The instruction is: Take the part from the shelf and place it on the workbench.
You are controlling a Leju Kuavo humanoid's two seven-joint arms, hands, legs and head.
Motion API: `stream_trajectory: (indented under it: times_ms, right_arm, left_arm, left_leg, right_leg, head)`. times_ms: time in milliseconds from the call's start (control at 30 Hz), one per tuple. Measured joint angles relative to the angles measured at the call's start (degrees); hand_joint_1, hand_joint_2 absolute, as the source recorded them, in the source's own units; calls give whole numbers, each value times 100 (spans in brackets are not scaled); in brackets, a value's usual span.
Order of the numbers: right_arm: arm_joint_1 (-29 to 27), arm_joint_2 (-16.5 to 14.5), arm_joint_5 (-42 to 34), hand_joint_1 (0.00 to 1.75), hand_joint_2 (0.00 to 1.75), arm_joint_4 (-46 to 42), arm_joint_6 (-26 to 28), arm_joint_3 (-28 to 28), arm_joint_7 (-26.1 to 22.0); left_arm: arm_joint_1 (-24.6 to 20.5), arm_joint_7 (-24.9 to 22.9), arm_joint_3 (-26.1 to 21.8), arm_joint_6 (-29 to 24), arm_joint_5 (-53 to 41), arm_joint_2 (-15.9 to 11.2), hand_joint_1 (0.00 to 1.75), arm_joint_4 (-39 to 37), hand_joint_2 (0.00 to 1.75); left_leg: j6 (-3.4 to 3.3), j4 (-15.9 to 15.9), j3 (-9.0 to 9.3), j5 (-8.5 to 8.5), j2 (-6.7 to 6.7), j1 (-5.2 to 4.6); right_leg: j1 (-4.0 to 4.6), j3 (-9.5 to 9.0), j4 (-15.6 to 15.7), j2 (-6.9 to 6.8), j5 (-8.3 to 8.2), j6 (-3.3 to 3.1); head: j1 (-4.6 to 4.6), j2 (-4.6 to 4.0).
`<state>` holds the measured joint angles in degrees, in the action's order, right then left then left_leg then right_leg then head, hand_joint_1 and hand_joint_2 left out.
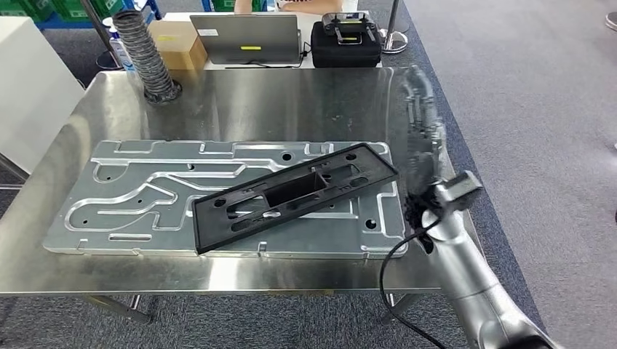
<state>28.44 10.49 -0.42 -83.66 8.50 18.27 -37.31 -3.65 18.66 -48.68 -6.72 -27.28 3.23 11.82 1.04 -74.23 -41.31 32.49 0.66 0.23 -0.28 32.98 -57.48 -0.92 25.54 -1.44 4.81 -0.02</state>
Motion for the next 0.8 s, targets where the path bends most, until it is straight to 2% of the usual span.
stream_trajectory:
  times_ms: [33,67,133,167,233,333,400,467,500,533,567,633,667,700,733,800]
  right_arm:
    - [-137,1,-41,0,0,-246,-26,-191,0]
    - [-243,2,-50,0,0,-449,-39,-337,0]
    - [-384,6,-29,0,0,-765,-14,-533,0]
    - [-447,7,-20,0,0,-922,31,-627,0]
    - [-606,-6,-16,0,0,-1256,136,-852,0]
    - [-904,-103,-98,0,0,-1796,130,-1339,0]
    - [-1067,-258,-217,0,0,-2163,-63,-1837,0]
    - [-1204,-498,-309,0,0,-2549,-349,-2452,0]
    - [-1282,-628,-308,0,0,-2741,-469,-2746,0]
    - [-1363,-759,-267,0,0,-2934,-542,-3008,0]
    - [-1432,-888,-199,0,0,-3120,-556,-3227,0]
    - [-1523,-1133,-16,0,0,-3450,-418,-3507,0]
    - [-1558,-1248,88,0,0,-3573,-265,-3575,0]
    - [-1611,-1359,232,0,0,-3677,-15,-3613,0]
    - [-1693,-1457,419,0,0,-3751,331,-3631,0]
    - [-1942,-1595,884,0,0,-3807,1197,-3637,0]
  left_arm:
    - [20,1,-25,-4,8,-2,0,-1,0]
    - [33,1,-44,-5,14,-5,0,-1,0]
    - [35,4,-65,-5,22,-14,0,0,0]
    - [28,15,-77,-2,25,-17,0,1,0]
    - [16,48,-110,8,32,-20,0,1,0]
    - [17,101,-168,33,27,-20,0,1,0]
    - [16,127,-187,59,-4,-24,0,1,0]
    - [19,138,-210,87,-53,-32,0,1,0]
    - [22,139,-222,97,-74,-37,0,1,0]
    - [25,140,-235,106,-94,-38,0,1,0]
    - [27,142,-249,113,-114,-39,0,1,0]
    - [24,148,-274,126,-142,-39,0,1,0]
    - [18,155,-284,138,-150,-39,0,1,0]
    - [12,168,-295,155,-153,-41,0,1,0]
    - [7,187,-305,178,-150,-43,0,1,0]
    - [2,234,-332,227,-141,-46,0,1,0]
  left_leg:
    - [14,-64,-9,-25,-4,15]
    - [25,115,94,-157,-8,33]
    - [38,896,503,-512,17,68]
    - [24,1246,680,-621,39,72]
    - [-34,1559,831,-661,71,57]
    - [-165,1609,844,-693,40,37]
    - [-234,1648,856,-719,15,40]
    - [-262,1649,850,-717,-6,21]
    - [-270,1648,849,-715,-17,10]
    - [-274,1646,849,-711,-28,-1]
    - [-274,1644,854,-707,-39,-10]
    - [-261,1636,871,-691,-70,-21]
    - [-242,1627,878,-677,-85,-34]
    - [-217,1622,884,-667,-98,-40]
    - [-189,1620,888,-658,-109,-43]
    - [-126,1626,900,-655,-121,-31]
  right_leg:
    - [-4,0,-3,27,1,3]
    - [-11,-3,-8,61,2,10]
    - [-20,-7,-28,130,14,45]
    - [-17,1,-47,164,22,75]
    - [-12,27,-68,211,23,147]
    - [-39,48,-106,215,57,247]
    - [-50,217,-490,182,299,285]
    - [-49,582,-1243,162,660,297]
    - [-49,744,-1559,162,764,297]
    - [-48,817,-1688,161,759,290]
    - [-47,779,-1590,158,649,276]
    - [-37,418,-852,119,275,228]
    - [-18,236,-484,91,142,202]
    - [0,110,-227,75,66,175]
    - [20,56,-110,68,51,151]
    - [42,50,-79,100,27,95]
  head:
    - [0,0]
    - [0,0]
    - [0,0]
    - [0,0]
    - [0,0]
    - [-1,0]
    - [-1,0]
    - [0,0]
    - [-1,0]
    - [-1,0]
    - [-1,0]
    - [0,0]
    - [0,0]
    - [0,0]
    - [0,0]
    - [0,0]
